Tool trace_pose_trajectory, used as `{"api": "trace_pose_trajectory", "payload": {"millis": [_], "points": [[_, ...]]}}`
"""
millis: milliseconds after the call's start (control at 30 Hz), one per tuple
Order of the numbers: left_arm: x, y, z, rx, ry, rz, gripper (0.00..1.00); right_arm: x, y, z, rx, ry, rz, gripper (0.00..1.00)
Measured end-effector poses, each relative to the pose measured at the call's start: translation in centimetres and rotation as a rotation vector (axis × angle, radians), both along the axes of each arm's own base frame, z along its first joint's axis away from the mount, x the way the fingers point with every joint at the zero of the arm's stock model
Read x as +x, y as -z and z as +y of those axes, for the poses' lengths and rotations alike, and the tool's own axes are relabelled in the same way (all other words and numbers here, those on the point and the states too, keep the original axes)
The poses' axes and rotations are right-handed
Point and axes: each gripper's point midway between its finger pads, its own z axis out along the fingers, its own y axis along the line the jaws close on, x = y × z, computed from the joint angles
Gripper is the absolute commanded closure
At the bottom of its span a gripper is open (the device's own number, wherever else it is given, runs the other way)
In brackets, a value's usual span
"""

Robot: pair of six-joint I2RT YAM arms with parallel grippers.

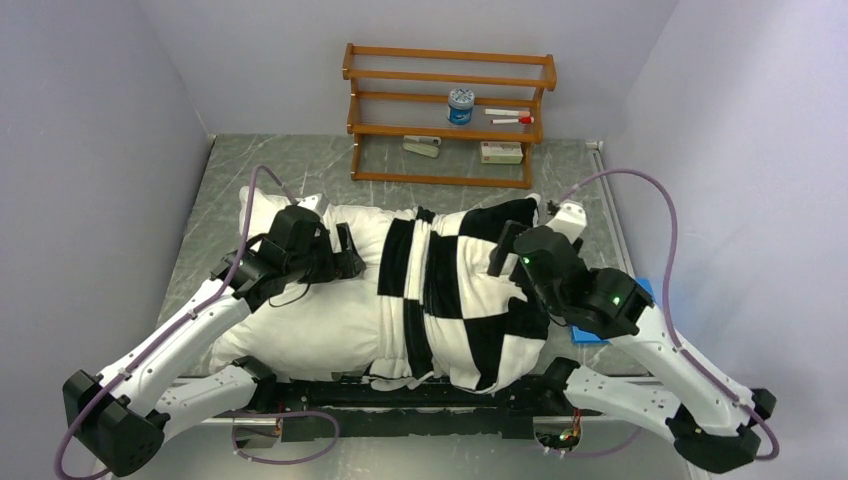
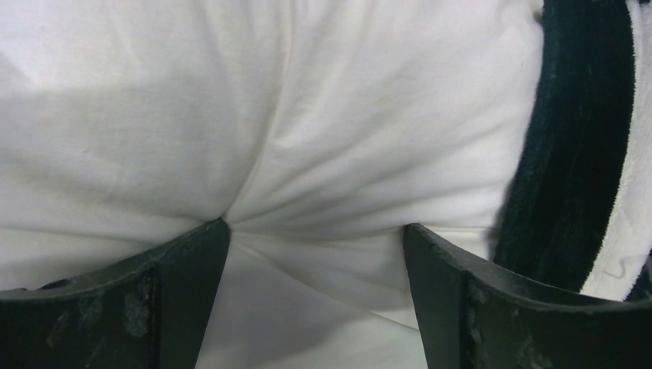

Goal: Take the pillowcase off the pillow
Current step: Remove the pillow from the pillowcase.

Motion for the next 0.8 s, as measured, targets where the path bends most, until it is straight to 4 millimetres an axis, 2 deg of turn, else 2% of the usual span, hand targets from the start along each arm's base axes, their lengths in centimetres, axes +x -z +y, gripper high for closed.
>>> {"api": "trace_pose_trajectory", "payload": {"millis": [67,100,167,233,333,433,567,667,700,733,800], "points": [[0.1,-0.1,0.1,0.004,-0.006,-0.005,0.08,0.3,0.2,-2.0,0.002,0.072,0.002,0.01],[0.2,-0.2,0.1,0.005,-0.008,-0.008,0.08,0.6,1.0,-2.6,-0.006,0.097,0.02,0.01],[0.2,-0.5,0.2,0.005,-0.01,-0.014,0.07,1.0,3.9,-3.1,-0.033,0.115,0.095,0.01],[0.2,-0.6,0.2,0.005,-0.009,-0.017,0.06,1.0,7.4,-2.6,-0.033,0.091,0.2,0.03],[0.2,-1.4,0.2,0.001,-0.003,-0.034,0.05,1.0,12.5,0.3,0.056,-0.025,0.355,0.12],[-0.1,-2.6,0.6,0.001,0.001,-0.059,0.03,0.9,14.4,3.7,0.185,-0.143,0.402,0.15],[-0.5,-5.1,3.5,0.076,-0.082,-0.099,0.02,0.6,14.4,7.6,0.326,-0.255,0.392,0.13],[-0.7,-8.4,5.5,0.108,-0.15,-0.153,0.02,0.3,14.0,11.1,0.374,-0.338,0.402,0.12],[-0.7,-9.7,5.9,0.102,-0.164,-0.178,0.02,0.7,14.0,12.2,0.388,-0.353,0.409,0.11],[-0.8,-10.8,6.1,0.092,-0.172,-0.201,0.02,0.2,13.9,14.0,0.389,-0.402,0.425,0.1],[-1.1,-12.3,6.4,0.076,-0.176,-0.233,0.02,0.6,13.8,16.0,0.386,-0.438,0.441,0.08]]}}
